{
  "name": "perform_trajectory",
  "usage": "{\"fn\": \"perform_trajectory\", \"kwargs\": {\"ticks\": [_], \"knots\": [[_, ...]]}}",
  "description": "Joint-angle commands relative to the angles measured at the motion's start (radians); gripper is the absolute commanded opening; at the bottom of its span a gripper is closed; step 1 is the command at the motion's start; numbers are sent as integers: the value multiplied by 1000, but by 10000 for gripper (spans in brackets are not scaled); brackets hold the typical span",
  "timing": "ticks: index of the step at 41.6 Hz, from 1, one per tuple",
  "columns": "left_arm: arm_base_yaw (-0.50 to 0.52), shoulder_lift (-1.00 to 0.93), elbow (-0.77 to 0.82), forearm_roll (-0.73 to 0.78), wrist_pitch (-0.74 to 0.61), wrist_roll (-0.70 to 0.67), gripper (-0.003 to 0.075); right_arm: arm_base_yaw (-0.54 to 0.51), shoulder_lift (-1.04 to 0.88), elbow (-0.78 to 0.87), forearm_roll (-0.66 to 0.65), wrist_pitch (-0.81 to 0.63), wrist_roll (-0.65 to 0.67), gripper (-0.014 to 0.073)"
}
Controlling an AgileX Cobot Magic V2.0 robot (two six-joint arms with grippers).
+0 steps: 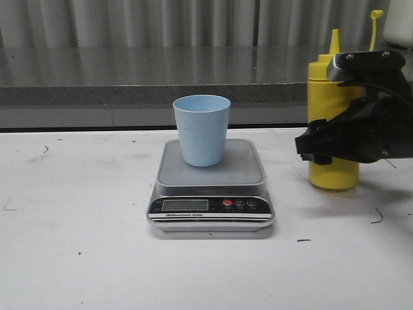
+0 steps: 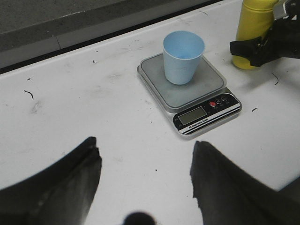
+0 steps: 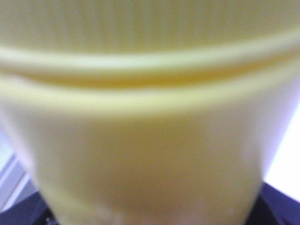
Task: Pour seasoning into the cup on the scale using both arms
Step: 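Lift the yellow bottle with the right gripper and tilt nozzle toward cup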
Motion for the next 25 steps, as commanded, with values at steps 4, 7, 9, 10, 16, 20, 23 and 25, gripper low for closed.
{"fn": "perform_trajectory", "kwargs": {"ticks": [4,7,9,10,16,20,23,25], "knots": [[-3,-1,-25,-3,-70,-7,418,-6,-237,-78,-69,212,-143,329],[-3,-1,-25,-3,-70,-7,418,-5,-294,-128,-91,357,-204,329],[-3,-1,-25,-3,-70,-7,418,-2,-325,-170,-109,459,-247,329],[-3,-1,-25,-3,-70,-7,418,-2,-335,-190,-120,502,-265,329],[-3,-1,-25,-3,-70,-7,418,28,-359,-344,-193,794,-344,329],[-3,-1,-25,-3,-70,-7,418,61,-352,-432,-306,959,-354,329],[-3,-1,-25,-3,-70,-7,418,100,-339,-492,-417,1067,-352,329],[-3,-1,-25,-3,-70,-7,418,130,-326,-531,-482,1125,-341,329]]}}
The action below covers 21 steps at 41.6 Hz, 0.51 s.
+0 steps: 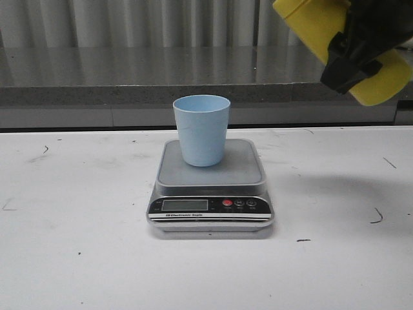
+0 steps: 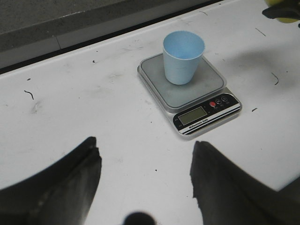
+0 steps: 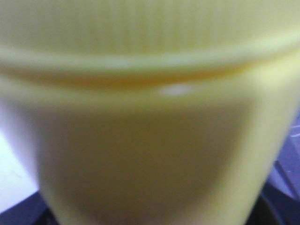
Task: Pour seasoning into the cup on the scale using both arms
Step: 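Lift the yellow bottle with the right gripper and tilt nozzle toward cup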
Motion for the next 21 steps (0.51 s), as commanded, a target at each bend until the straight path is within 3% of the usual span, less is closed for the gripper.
{"fn": "perform_trajectory", "kwargs": {"ticks": [1,12,21], "knots": [[-3,-1,-25,-3,-70,-7,418,51,-16,-113,-179,67,2,329],[-3,-1,-25,-3,-70,-7,418,222,114,-231,-618,334,55,329],[-3,-1,-25,-3,-70,-7,418,284,215,-230,-931,410,54,329]]}}
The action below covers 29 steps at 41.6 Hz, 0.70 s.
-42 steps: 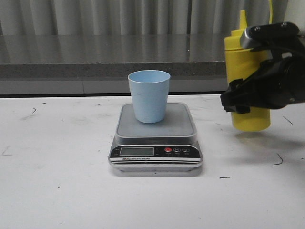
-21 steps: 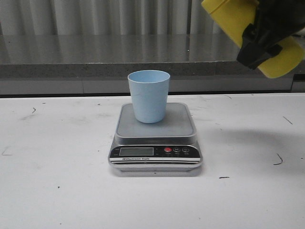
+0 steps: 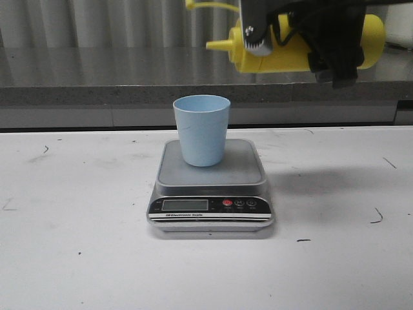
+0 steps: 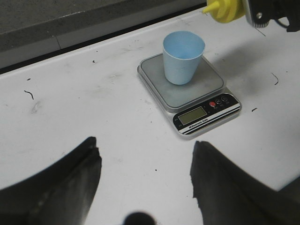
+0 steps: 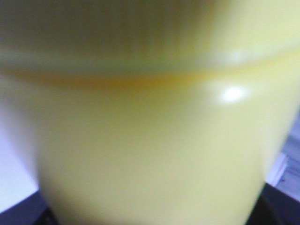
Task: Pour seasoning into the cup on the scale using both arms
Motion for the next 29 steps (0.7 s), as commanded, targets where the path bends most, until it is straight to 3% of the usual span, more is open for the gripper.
{"fn": "perform_trajectory", "kwargs": {"ticks": [1,7,19,25,29], "knots": [[-3,-1,-25,-3,-70,-7,418,11,-14,-41,-230,31,4,329],[-3,-1,-25,-3,-70,-7,418,12,23,-41,-332,70,4,329],[-3,-1,-25,-3,-70,-7,418,12,25,-41,-341,71,15,329],[-3,-1,-25,-3,-70,-7,418,12,25,-41,-341,69,76,329],[-3,-1,-25,-3,-70,-7,418,12,25,-41,-341,63,198,329]]}}
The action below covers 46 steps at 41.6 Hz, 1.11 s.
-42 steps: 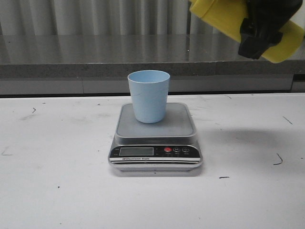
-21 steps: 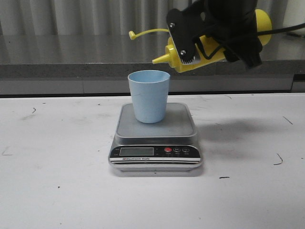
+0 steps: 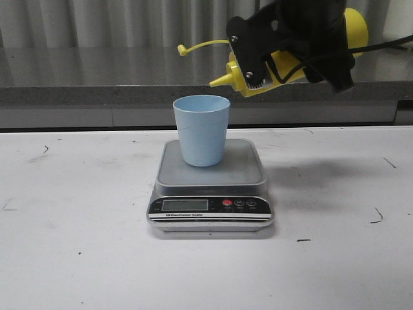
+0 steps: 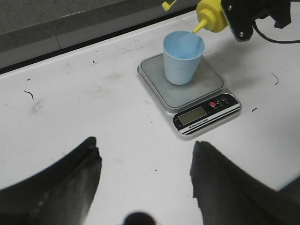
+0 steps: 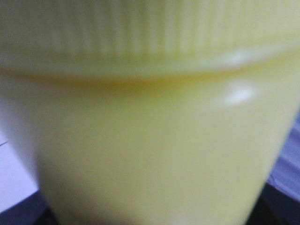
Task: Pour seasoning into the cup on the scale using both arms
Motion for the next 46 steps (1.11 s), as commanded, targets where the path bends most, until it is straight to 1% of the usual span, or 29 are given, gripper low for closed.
{"fn": "perform_trajectory", "kwargs": {"ticks": [1,5,9,12,17,18,23,27,30,34,38,44,45,46], "knots": [[-3,-1,-25,-3,-70,-7,418,1,-56,-37,-92,25,144,329],[-3,-1,-25,-3,-70,-7,418,-1,-69,-37,-83,-9,275,329],[-3,-1,-25,-3,-70,-7,418,-1,-107,-37,-44,-57,341,329],[-3,-1,-25,-3,-70,-7,418,-4,-154,-37,32,-99,357,329],[-3,-1,-25,-3,-70,-7,418,-27,-259,-36,241,-159,358,329],[-3,-1,-25,-3,-70,-7,418,-38,-283,-34,287,-168,358,329],[-3,-1,-25,-3,-70,-7,418,-97,-380,-7,436,-200,358,329],[-3,-1,-25,-3,-70,-7,418,-160,-459,43,524,-256,358,329],[-3,-1,-25,-3,-70,-7,418,-217,-517,104,599,-337,358,329],[-3,-1,-25,-3,-70,-7,418,-313,-585,220,709,-496,358,329],[-3,-1,-25,-3,-70,-7,418,-406,-623,354,807,-703,358,329],[-3,-1,-25,-3,-70,-7,418,-528,-626,519,931,-974,369,329],[-3,-1,-25,-3,-70,-7,418,-549,-623,552,954,-1042,375,329],[-3,-1,-25,-3,-70,-7,418,-576,-619,592,981,-1141,376,329]]}}
